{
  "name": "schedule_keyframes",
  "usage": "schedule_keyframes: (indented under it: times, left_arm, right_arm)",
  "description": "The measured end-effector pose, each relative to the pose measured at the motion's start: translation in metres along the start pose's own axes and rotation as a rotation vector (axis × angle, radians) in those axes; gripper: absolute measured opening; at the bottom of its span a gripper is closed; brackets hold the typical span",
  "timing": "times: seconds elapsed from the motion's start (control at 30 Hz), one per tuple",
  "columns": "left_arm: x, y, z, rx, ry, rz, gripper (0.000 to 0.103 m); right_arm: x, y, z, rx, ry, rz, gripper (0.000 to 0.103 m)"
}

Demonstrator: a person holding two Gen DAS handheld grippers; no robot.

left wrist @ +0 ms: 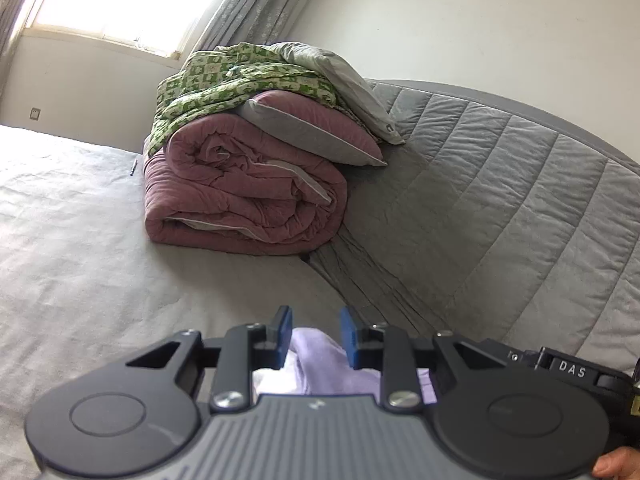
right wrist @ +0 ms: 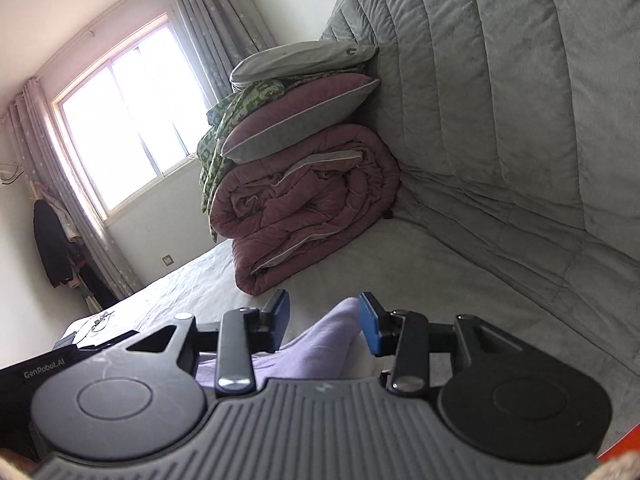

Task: Fold clothes
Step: 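Carry the lavender bundle with both grippers toward the clothes stack, then lower the lavender bundle onto the clothes stack and open both grippers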

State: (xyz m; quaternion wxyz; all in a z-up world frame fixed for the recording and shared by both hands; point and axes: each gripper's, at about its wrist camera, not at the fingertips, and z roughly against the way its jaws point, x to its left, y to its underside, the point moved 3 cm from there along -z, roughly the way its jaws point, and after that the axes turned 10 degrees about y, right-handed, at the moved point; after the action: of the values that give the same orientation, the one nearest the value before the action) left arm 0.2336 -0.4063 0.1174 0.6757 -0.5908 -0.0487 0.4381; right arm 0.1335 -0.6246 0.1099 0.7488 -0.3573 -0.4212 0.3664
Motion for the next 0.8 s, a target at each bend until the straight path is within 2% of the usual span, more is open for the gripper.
schedule_keyframes:
  times: [0.3,0.37,0.43,0.57,0.63,0.7,0.8]
  left_arm:
    - [-0.017,0.008,0.027,0.035,-0.040,-0.077,0.026]
    - [-0.021,0.011,0.034,0.043,-0.051,-0.094,0.030]
    - [-0.028,0.015,0.047,0.054,-0.082,-0.107,0.043]
    - [-0.041,0.020,0.072,0.087,-0.162,-0.126,0.059]
    - [-0.047,0.022,0.086,0.110,-0.208,-0.130,0.072]
    - [-0.052,0.024,0.099,0.135,-0.244,-0.130,0.082]
    - [-0.061,0.029,0.123,0.148,-0.262,-0.132,0.093]
  right_arm:
    - [0.020,0.002,0.032,-0.009,0.004,0.067,0.046]
    - [0.022,0.005,0.042,0.000,0.002,0.053,0.047]
    - [0.025,0.009,0.053,0.014,0.017,0.038,0.049]
    - [0.029,0.017,0.076,0.046,0.063,0.016,0.059]
    - [0.032,0.022,0.091,0.066,0.102,0.000,0.066]
    - [0.035,0.027,0.106,0.090,0.143,-0.017,0.082]
    - [0.042,0.040,0.133,0.134,0.191,-0.034,0.094]
